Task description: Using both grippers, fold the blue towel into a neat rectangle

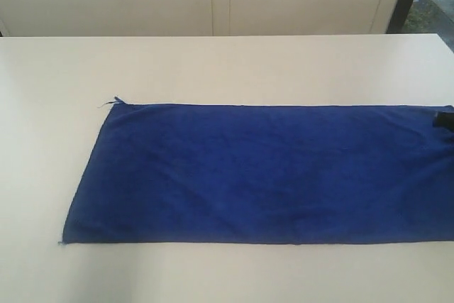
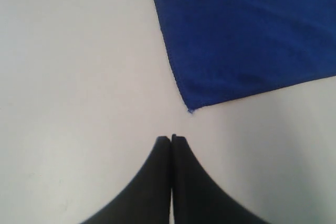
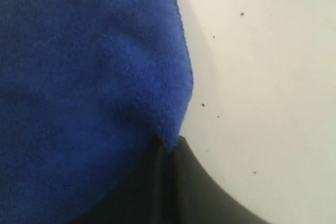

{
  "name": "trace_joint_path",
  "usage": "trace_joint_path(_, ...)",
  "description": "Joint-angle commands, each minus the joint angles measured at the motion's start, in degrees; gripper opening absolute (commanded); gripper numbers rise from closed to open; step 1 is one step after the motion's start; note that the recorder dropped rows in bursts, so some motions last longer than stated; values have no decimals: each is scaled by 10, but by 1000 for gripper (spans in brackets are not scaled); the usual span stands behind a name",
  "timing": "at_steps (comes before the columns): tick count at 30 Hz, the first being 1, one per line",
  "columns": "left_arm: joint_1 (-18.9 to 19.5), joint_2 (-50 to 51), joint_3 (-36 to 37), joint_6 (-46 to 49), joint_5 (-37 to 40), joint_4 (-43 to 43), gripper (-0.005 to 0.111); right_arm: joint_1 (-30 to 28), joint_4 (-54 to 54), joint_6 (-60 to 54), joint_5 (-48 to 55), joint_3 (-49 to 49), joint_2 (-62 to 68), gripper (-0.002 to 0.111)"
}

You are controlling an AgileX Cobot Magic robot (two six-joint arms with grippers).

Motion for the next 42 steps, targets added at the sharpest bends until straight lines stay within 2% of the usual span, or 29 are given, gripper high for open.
trace_joint_path(1, 2, -4, 4, 2, 3, -3, 0, -4, 22, 3, -8, -2, -20, 0)
trace_joint_path(6, 2, -4, 4, 2, 3, -3, 0, 10, 24, 2, 3, -2, -70, 0)
trace_joint_path(12, 2, -4, 4, 2, 3, -3, 0, 74, 24, -9, 10, -2, -153, 0)
trace_joint_path(17, 2, -4, 4, 2, 3, -3, 0, 177, 24, -20, 51, -21, -224, 0)
trace_joint_path(22, 2, -4, 4, 2, 3, -3, 0, 338, 24, -22, 94, -87, -253, 0)
trace_joint_path(26, 2, -4, 4, 2, 3, -3, 0, 477, 41, -22, 93, -139, -197, 0)
trace_joint_path(30, 2, -4, 4, 2, 3, -3, 0, 585, 100, -22, 35, -192, -71, 0)
trace_joint_path(33, 2, -4, 4, 2, 3, -3, 0, 643, 101, -22, 24, -259, 51, 0)
trace_joint_path(37, 2, -4, 4, 2, 3, -3, 0, 676, 104, -9, 34, -360, 185, 0)
trace_joint_path(42, 2, -4, 4, 2, 3, -3, 0, 682, 110, -2, 54, -432, 239, 0)
